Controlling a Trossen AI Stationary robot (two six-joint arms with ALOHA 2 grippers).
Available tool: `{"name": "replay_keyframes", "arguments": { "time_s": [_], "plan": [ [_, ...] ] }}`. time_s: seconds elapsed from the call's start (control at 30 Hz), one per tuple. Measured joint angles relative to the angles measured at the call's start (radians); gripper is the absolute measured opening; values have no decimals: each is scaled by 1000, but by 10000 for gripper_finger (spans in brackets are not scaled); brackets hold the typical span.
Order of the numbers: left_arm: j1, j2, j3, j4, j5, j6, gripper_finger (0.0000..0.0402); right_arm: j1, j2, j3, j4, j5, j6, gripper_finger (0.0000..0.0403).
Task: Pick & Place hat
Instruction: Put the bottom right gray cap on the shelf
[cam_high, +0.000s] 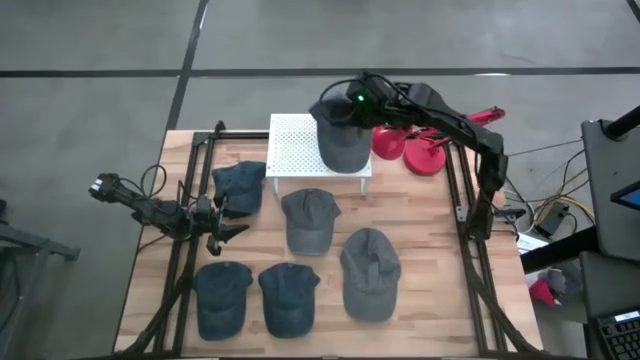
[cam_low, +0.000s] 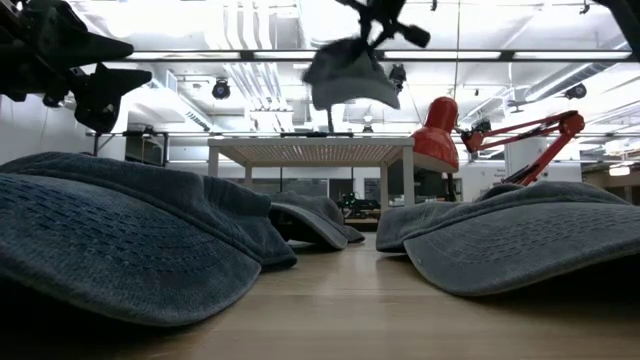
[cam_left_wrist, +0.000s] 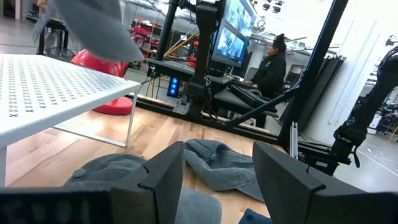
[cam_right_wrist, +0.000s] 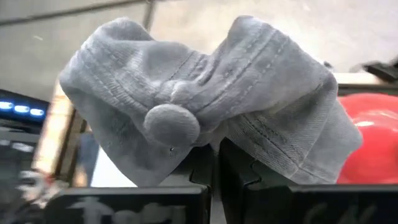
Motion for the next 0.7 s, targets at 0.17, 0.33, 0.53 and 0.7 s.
{"name": "replay_keyframes", "arguments": {
  "time_s": [0.17, 0.33, 0.53, 0.7],
  "plan": [
    [0, 0, 0, 0, 0, 0, 195, -72, 17, -7, -43, -93, 16, 8],
    [0, 0, 0, 0, 0, 0, 195, -98, 38, -8, -43, -143, -4, 8],
    [0, 0, 0, 0, 0, 0, 195, -115, 74, -8, -45, -205, -32, 8],
    [0, 0, 0, 0, 0, 0, 195, -118, 104, -8, -69, -230, -35, 8]
  ]
}}
